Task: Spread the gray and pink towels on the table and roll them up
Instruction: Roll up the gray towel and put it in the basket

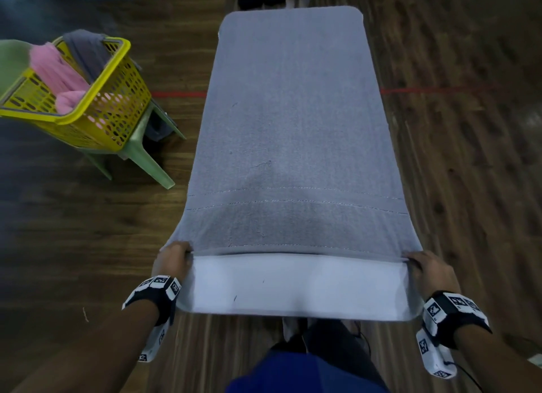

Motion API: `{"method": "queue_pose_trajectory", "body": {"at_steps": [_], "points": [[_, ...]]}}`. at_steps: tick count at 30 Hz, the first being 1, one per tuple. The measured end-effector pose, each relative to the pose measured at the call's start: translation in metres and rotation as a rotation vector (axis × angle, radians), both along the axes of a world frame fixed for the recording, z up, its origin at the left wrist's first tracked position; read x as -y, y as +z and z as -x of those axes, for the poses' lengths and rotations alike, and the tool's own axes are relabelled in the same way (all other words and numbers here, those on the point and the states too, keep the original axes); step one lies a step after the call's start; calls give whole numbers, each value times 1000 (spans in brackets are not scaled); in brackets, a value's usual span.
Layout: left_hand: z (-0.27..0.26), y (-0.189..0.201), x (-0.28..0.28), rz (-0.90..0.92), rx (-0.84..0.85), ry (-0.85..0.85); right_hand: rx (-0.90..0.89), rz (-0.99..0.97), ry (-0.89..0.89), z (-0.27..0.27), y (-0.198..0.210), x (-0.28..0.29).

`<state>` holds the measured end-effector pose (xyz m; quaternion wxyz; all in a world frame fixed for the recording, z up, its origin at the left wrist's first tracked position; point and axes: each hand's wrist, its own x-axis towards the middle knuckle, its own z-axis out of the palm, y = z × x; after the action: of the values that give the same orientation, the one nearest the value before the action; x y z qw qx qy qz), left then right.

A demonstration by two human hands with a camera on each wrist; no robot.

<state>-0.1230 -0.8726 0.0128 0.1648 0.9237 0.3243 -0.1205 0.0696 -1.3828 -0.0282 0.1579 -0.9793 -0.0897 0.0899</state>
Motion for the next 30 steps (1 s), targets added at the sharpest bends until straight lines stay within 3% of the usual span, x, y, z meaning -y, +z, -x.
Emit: {"method": "queue_pose_trajectory", "body": {"at_steps": [6,14,23,28,30], "points": [[59,2,22,21,41,-68,58,-95,-44,59,-2,19],[110,-1,37,26,22,-156,116,40,33,99,-6,41],[79,-15,31,-194,-22,-68,37,66,-114,69,5,20],[84,-24,54,-26,175,37,103,-36,81,88,-6,20],[90,-28,57,-9,189,56,98,-59,69,92,-8,21]]}}
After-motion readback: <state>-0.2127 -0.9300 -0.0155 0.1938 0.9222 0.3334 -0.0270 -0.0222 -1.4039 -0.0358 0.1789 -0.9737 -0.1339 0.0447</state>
